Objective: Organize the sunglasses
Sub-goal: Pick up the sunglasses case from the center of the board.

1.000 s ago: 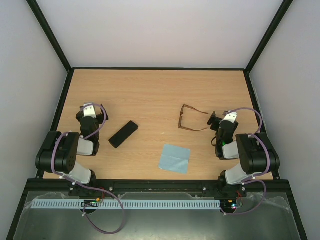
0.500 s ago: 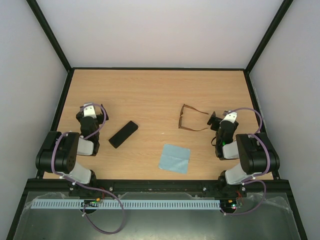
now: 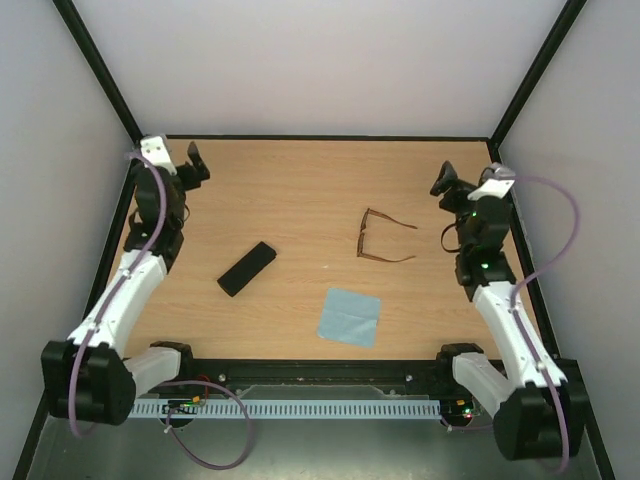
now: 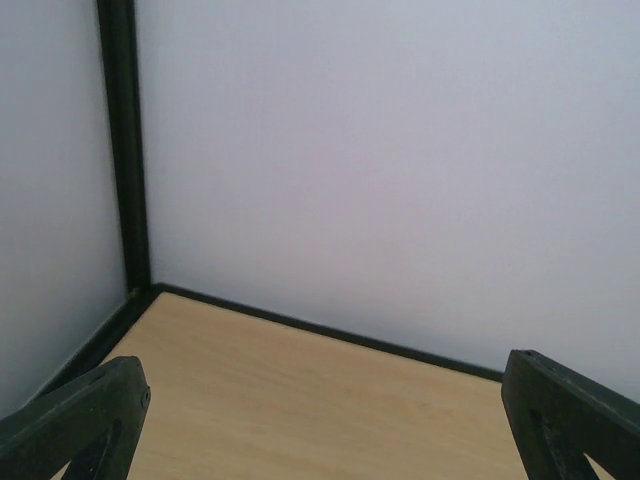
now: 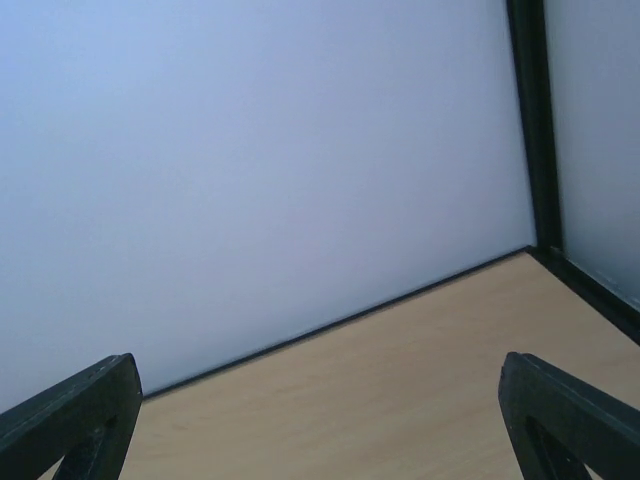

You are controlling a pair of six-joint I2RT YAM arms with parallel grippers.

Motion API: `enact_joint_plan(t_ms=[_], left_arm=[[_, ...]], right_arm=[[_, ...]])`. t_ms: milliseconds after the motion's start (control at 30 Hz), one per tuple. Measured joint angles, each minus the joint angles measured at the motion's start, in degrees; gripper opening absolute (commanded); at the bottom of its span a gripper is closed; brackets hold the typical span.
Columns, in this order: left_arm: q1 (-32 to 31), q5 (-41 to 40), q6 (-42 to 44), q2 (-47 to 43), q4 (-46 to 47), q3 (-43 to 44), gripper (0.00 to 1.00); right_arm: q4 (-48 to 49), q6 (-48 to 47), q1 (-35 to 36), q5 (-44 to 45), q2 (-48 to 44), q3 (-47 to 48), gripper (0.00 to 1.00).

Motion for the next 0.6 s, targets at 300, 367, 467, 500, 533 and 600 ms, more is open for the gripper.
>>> enact_joint_plan(t_ms=[300,367,467,500,533,600], left_arm=[[-0.63,20.11,-13.09,-2.54,-34.75,27.04,1.00],[-0.35,25.94,-14.91,-3.04,-37.88,28.65,0.99],[2.51,37.90,-18.21,-3.91,-39.41,26.45,1.00],[4.22,42.64,-19.54,-4.20,-38.56,24.09,1.00],[5.49,46.77,-20.76,-4.33,-37.90,21.44,0.99],[6.99,50.97,-22.01,-3.23,-39.67,17.99,1.00]], right_arm=[[-33.55,12.26,0.00,-16.83,-7.39,19.45,0.99],[-37.40,13.86,0.00,-21.44,-7.43,19.50,0.99],[-42.77,17.33,0.00,-29.14,-6.38,19.26,0.98],[-43.41,18.45,0.00,-31.76,-6.12,18.84,0.99],[-43.45,19.89,0.00,-34.49,-5.99,18.10,0.99],[-42.12,23.04,0.00,-39.71,-6.34,14.78,0.99]])
